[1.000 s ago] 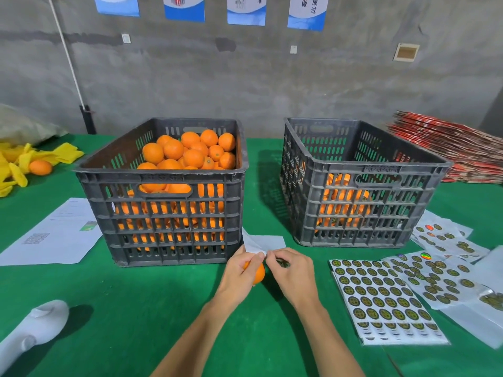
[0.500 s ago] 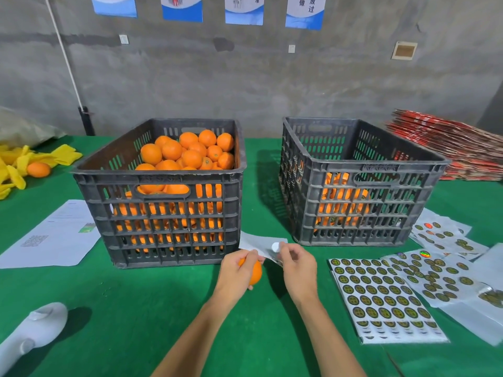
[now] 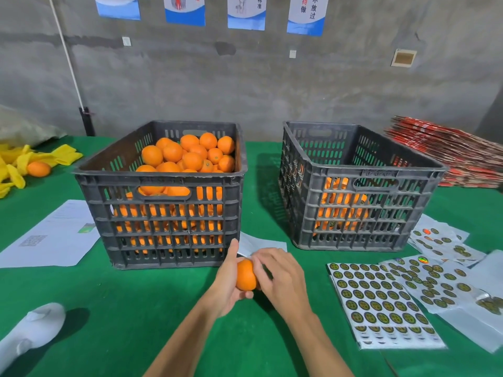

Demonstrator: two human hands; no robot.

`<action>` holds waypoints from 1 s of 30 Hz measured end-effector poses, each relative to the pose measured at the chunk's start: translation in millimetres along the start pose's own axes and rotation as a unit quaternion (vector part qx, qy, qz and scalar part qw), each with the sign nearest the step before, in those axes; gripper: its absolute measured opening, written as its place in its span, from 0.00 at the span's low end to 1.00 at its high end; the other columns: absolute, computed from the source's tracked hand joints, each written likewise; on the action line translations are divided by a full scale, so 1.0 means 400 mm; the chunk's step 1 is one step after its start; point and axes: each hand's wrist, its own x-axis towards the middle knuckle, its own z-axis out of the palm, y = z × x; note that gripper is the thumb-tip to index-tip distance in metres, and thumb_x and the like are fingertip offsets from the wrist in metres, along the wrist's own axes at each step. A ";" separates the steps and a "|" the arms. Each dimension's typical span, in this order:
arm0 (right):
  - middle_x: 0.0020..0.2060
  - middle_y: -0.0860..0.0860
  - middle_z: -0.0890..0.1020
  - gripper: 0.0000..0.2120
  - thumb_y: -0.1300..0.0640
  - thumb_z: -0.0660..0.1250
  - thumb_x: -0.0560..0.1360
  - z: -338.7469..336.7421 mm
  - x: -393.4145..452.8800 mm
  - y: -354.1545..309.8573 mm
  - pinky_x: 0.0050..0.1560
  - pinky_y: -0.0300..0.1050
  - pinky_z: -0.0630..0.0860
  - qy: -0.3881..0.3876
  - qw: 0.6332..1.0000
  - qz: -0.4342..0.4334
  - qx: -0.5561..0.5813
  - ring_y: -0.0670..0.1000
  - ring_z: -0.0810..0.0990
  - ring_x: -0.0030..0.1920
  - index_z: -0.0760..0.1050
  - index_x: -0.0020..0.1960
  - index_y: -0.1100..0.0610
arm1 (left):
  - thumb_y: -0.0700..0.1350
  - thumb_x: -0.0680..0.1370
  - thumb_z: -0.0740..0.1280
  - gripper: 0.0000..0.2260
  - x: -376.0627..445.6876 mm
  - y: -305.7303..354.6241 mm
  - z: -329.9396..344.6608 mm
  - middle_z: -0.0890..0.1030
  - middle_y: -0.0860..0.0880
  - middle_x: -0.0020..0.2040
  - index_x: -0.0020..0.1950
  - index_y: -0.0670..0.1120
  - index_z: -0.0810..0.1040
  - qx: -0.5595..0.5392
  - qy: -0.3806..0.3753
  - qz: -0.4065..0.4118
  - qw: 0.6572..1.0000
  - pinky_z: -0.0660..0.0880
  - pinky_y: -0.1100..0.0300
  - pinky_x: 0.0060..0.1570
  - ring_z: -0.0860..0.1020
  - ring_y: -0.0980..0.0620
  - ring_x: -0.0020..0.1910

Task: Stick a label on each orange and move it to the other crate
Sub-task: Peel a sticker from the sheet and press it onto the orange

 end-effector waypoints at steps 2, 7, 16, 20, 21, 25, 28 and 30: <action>0.49 0.45 0.84 0.05 0.55 0.70 0.81 0.004 -0.002 -0.001 0.47 0.46 0.75 -0.008 1.000 -0.002 0.015 0.46 0.79 0.47 0.84 0.51 0.54 | 0.71 0.79 0.58 0.34 0.011 0.000 -0.006 0.80 0.43 0.39 0.61 0.41 0.77 -0.011 0.021 0.010 1.000 0.70 0.59 0.22 0.77 0.50 0.28; 0.53 0.41 0.83 0.08 0.51 0.68 0.81 0.001 -0.009 -0.002 0.51 0.45 0.77 -0.052 0.996 0.016 0.067 0.44 0.79 0.51 0.84 0.56 0.52 | 0.66 0.80 0.64 0.30 0.029 -0.004 -0.026 0.80 0.43 0.41 0.62 0.40 0.77 -0.012 0.034 0.038 0.999 0.75 0.56 0.29 0.79 0.49 0.32; 0.60 0.38 0.80 0.23 0.44 0.75 0.73 -0.017 0.008 -0.033 0.59 0.41 0.77 -0.062 0.984 0.093 0.142 0.42 0.78 0.61 0.79 0.66 0.50 | 0.56 0.69 0.79 0.27 0.012 0.008 -0.039 0.80 0.37 0.59 0.60 0.41 0.78 -0.014 -0.041 0.122 0.992 0.82 0.47 0.49 0.85 0.42 0.48; 0.58 0.36 0.81 0.24 0.36 0.71 0.74 -0.035 0.053 -0.044 0.60 0.41 0.76 -0.038 0.971 0.151 0.183 0.44 0.79 0.61 0.80 0.66 0.47 | 0.66 0.70 0.77 0.33 -0.031 0.085 -0.033 0.84 0.42 0.58 0.64 0.45 0.76 0.067 -0.074 0.142 0.985 0.81 0.43 0.59 0.85 0.42 0.56; 0.57 0.36 0.81 0.25 0.34 0.69 0.74 -0.046 0.077 -0.045 0.60 0.43 0.76 -0.016 0.968 0.170 0.185 0.44 0.79 0.60 0.80 0.65 0.48 | 0.67 0.72 0.74 0.31 -0.051 0.117 -0.027 0.85 0.44 0.58 0.65 0.47 0.76 0.098 -0.089 0.148 0.980 0.81 0.45 0.60 0.85 0.42 0.56; 0.58 0.48 0.81 0.26 0.41 0.68 0.78 -0.116 0.215 -0.010 0.63 0.43 0.73 0.075 0.976 0.172 0.115 0.47 0.77 0.60 0.78 0.68 0.58 | 0.62 0.82 0.64 0.17 -0.140 0.263 -0.007 0.85 0.51 0.55 0.60 0.51 0.80 0.296 -0.103 0.252 0.916 0.84 0.52 0.47 0.86 0.49 0.48; 0.62 0.54 0.80 0.26 0.46 0.70 0.78 -0.181 0.345 0.046 0.65 0.39 0.67 0.143 0.977 0.156 -0.002 0.53 0.76 0.62 0.75 0.71 0.61 | 0.55 0.82 0.66 0.11 -0.187 0.367 -0.001 0.86 0.53 0.45 0.46 0.53 0.84 0.367 -0.043 0.399 0.839 0.80 0.56 0.33 0.82 0.55 0.36; 0.65 0.55 0.80 0.26 0.48 0.71 0.79 -0.214 0.411 0.084 0.65 0.42 0.67 0.166 0.971 0.156 -0.069 0.56 0.77 0.62 0.74 0.72 0.61 | 0.55 0.83 0.65 0.14 -0.192 0.436 0.007 0.84 0.53 0.39 0.41 0.53 0.83 0.363 0.044 0.494 0.789 0.77 0.57 0.35 0.79 0.55 0.33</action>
